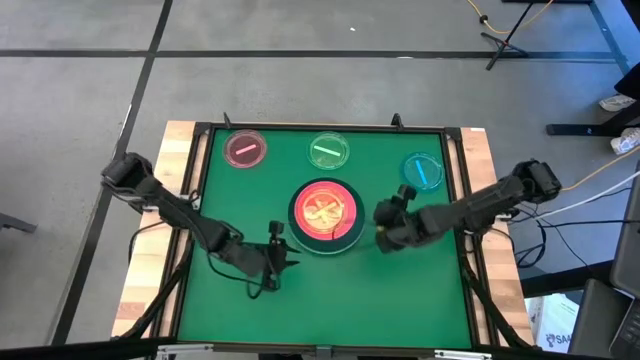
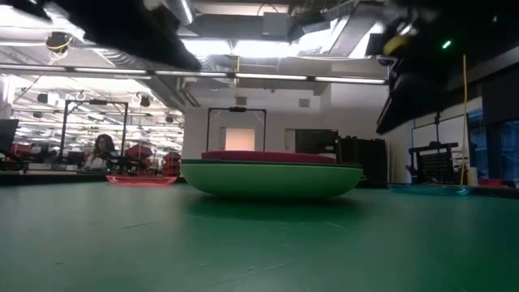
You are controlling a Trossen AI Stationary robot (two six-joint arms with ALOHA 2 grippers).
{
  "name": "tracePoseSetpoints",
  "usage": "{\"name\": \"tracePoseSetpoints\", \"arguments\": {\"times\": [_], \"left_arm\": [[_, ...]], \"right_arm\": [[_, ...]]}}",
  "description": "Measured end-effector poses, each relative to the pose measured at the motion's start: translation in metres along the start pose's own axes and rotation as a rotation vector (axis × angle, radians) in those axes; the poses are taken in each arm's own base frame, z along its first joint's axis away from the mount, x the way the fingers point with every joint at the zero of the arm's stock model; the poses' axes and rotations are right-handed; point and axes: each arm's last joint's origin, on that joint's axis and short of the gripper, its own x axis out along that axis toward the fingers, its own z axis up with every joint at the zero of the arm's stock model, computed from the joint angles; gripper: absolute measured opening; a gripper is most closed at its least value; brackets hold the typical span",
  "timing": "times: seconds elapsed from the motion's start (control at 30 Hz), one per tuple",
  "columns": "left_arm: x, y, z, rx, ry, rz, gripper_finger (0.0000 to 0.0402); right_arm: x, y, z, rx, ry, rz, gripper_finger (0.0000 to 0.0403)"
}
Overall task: Stack plastic plates
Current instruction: Stack the blue transparent plate on the orange transparent plate
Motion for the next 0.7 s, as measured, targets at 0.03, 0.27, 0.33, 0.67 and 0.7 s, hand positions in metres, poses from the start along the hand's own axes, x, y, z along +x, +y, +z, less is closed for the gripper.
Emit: {"name": "tracePoseSetpoints", "arguments": {"times": [0.03,0.27,0.33,0.67,0.7], "left_arm": [[-0.006,0.001,0.000,-0.012,-0.040,-0.010,0.0110],[-0.031,0.016,-0.020,-0.107,-0.216,-0.025,0.0110],[-0.035,0.019,-0.025,-0.126,-0.247,-0.017,0.0110],[-0.037,0.021,-0.029,-0.143,-0.270,-0.015,0.0110],[-0.037,0.021,-0.029,-0.142,-0.270,-0.015,0.0110]], "right_arm": [[0.006,-0.006,0.000,0.007,0.038,-0.021,0.0156],[0.041,-0.043,-0.005,0.086,0.229,-0.103,0.0156],[0.051,-0.052,-0.008,0.111,0.272,-0.107,0.0156],[0.093,-0.097,-0.025,0.361,0.458,-0.077,0.0156],[0.096,-0.101,-0.026,0.383,0.463,-0.078,0.0156]]}}
